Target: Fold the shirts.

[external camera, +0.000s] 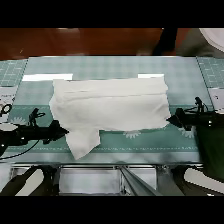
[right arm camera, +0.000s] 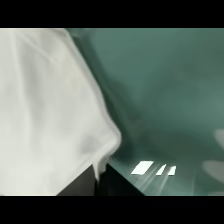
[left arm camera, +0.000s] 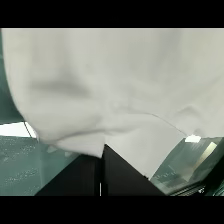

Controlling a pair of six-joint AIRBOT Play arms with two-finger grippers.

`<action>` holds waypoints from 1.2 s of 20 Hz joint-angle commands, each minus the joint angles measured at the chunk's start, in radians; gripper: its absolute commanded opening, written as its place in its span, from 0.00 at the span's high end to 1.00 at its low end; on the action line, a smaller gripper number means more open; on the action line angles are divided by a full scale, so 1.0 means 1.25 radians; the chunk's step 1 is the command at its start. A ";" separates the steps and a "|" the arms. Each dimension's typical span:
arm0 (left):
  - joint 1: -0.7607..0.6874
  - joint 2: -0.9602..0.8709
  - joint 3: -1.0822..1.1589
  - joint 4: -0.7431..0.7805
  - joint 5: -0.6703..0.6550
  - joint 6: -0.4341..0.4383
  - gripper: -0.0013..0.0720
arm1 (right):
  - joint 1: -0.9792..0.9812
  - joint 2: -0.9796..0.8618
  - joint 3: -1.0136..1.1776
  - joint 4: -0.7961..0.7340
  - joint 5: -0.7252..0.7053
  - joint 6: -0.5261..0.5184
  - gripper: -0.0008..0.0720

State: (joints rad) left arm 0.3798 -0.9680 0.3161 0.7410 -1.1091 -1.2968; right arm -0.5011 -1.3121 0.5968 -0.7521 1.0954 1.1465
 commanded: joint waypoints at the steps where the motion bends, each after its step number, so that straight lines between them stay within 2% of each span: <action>1: 0.029 -0.001 0.050 0.002 -0.015 0.017 0.96 | 0.003 -0.006 0.043 0.014 0.061 -0.051 0.95; 5: 0.035 -0.026 0.176 0.001 -0.014 0.017 0.96 | 0.005 -0.007 0.135 0.016 0.066 -0.041 0.96; 9: -0.013 -0.168 0.334 -0.002 0.014 0.001 0.96 | 0.025 -0.030 0.236 0.049 0.055 -0.039 0.96; 12: -0.065 -0.312 0.471 -0.024 0.016 0.001 0.96 | 0.105 -0.110 0.338 0.049 0.033 -0.025 0.95; 14: -0.092 -0.401 0.567 -0.025 0.016 -0.034 0.96 | 0.139 -0.164 0.404 0.049 -0.014 0.018 0.95; 17: -0.113 -0.513 0.706 -0.026 0.013 -0.067 0.96 | 0.173 -0.248 0.502 0.049 -0.018 0.043 0.95; 24: -0.115 -0.670 0.926 -0.025 0.002 -0.104 0.96 | 0.179 -0.385 0.654 0.049 -0.018 0.077 0.96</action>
State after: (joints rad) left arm 0.2394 -1.7306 1.3727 0.7105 -1.0988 -1.4082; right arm -0.2825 -1.7329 1.3445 -0.6907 1.0771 1.2240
